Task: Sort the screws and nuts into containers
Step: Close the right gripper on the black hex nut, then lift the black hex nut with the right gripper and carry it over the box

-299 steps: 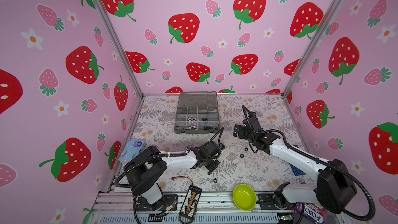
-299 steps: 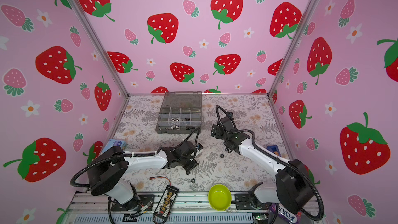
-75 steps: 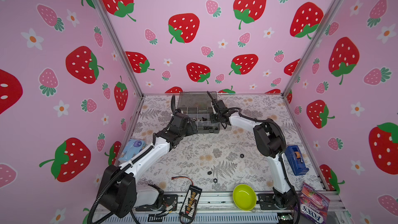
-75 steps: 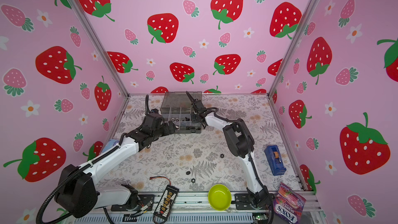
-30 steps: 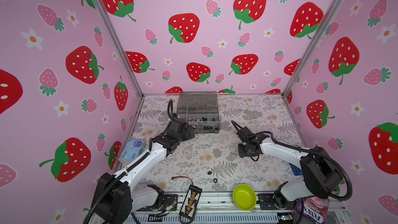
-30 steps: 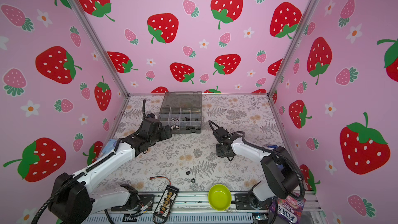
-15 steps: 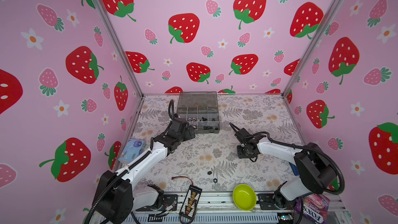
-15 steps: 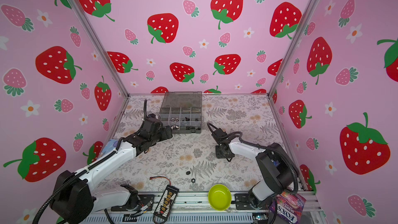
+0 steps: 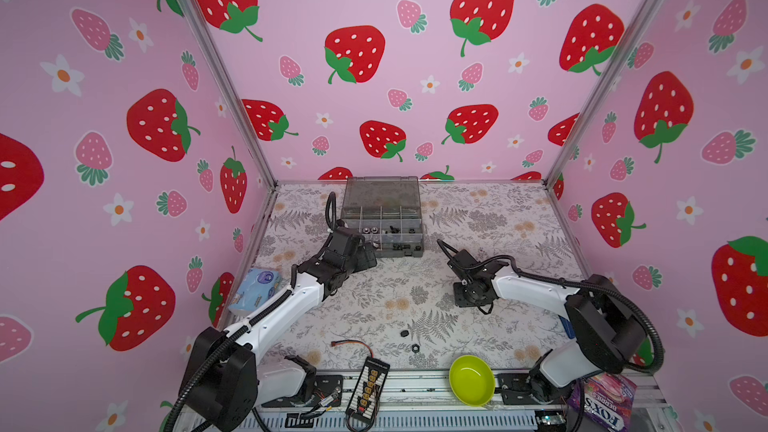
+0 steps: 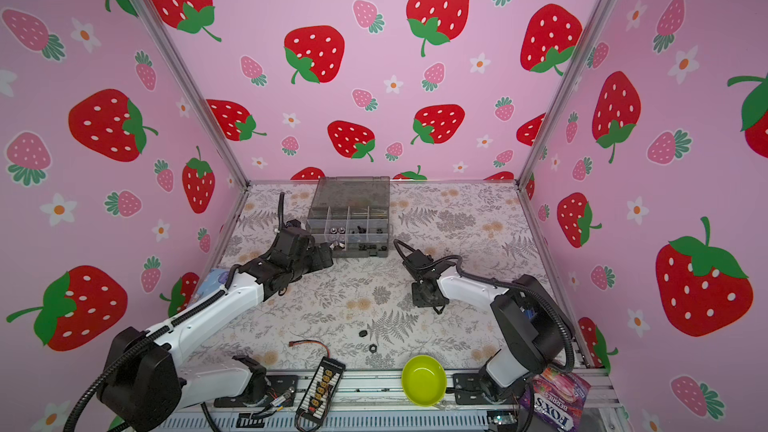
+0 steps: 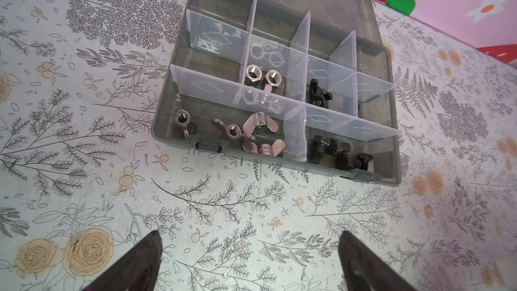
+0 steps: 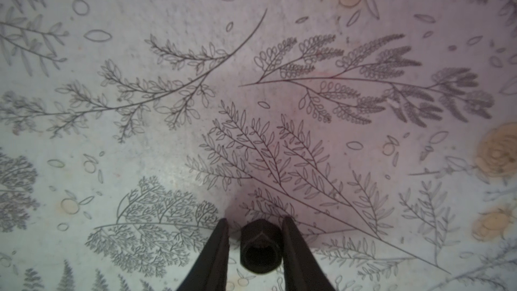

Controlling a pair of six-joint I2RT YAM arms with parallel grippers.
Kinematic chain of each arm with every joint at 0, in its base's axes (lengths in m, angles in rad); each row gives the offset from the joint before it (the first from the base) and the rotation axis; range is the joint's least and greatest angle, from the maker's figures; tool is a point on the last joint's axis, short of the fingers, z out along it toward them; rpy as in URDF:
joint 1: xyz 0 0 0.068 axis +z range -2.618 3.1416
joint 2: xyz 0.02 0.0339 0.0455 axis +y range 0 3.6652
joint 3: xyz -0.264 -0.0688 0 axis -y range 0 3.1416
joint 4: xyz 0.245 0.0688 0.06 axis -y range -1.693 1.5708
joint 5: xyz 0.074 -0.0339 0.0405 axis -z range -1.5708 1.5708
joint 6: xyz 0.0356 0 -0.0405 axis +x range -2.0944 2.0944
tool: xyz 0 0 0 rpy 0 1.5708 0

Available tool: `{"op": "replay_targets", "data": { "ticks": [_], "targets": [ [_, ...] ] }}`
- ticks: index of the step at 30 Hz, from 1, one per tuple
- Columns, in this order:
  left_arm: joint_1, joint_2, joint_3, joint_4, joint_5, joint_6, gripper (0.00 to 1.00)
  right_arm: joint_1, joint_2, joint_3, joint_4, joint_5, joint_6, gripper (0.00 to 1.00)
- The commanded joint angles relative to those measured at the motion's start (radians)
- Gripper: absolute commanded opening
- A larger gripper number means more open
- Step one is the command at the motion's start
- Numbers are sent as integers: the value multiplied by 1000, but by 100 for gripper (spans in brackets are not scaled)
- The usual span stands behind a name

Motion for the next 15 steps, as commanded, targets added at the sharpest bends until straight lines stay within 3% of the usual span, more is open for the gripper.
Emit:
{"op": "replay_targets", "data": {
  "ticks": [1, 8, 15],
  "targets": [
    [5, 3, 5, 7, -12, -17, 99, 6, 43, -16, -41, -3, 16, 29],
    [5, -4, 0, 4, -20, -21, 99, 8, 28, -19, -38, -4, 19, 17],
    [5, -2, 0, 2, -20, -18, 99, 12, -6, 3, -26, 6, 17, 12]
  ]
}}
